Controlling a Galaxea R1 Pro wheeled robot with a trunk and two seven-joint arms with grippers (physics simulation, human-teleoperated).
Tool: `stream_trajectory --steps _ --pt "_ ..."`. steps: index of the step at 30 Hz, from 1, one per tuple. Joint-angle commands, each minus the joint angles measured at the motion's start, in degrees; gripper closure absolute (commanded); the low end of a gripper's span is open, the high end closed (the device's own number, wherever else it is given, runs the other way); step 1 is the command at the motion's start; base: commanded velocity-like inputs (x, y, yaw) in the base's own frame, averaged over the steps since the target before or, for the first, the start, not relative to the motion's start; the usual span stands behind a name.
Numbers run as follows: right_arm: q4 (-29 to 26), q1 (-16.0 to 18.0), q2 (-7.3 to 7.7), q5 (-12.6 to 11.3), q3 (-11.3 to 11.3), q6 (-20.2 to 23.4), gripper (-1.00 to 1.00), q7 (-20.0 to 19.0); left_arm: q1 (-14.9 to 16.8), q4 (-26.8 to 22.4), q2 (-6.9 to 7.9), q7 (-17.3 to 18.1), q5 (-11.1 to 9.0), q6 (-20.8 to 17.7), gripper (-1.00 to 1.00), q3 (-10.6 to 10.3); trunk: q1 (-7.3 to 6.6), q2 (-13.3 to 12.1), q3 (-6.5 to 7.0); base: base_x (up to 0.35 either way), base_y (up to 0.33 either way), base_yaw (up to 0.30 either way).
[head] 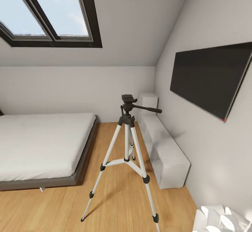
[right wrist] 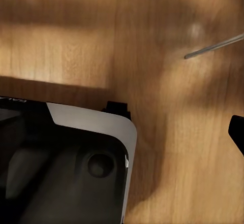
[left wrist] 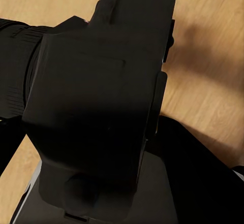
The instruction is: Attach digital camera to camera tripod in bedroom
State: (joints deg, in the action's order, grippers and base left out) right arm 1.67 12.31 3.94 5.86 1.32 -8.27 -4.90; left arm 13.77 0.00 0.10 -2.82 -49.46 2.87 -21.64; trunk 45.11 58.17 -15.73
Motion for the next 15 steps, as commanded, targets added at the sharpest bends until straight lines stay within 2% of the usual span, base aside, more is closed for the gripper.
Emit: stream_trajectory --steps 1,7,15 --pt "0.18 0.08 0.02 0.47 0.08 -0.35 -1.00 -0.02 0.03 0.00 -0.01 -0.08 -0.28 0.12 1.00 -0.50 0.00 0.05 -0.07 0.000 0.000 0.000" --pt "0.18 0.08 0.00 0.47 0.08 -0.28 -1.00 0.01 0.03 0.00 -0.01 -0.08 -0.24 0.12 1.00 -0.50 0.00 0.05 -0.07 0.000 -0.058 0.000" --pt "0.18 0.08 -0.23 0.47 0.08 -0.15 -1.00 -0.02 0.03 0.00 -0.01 -0.08 -0.21 0.12 1.00 -0.50 0.00 0.05 -0.07 0.000 -0.235 0.000"
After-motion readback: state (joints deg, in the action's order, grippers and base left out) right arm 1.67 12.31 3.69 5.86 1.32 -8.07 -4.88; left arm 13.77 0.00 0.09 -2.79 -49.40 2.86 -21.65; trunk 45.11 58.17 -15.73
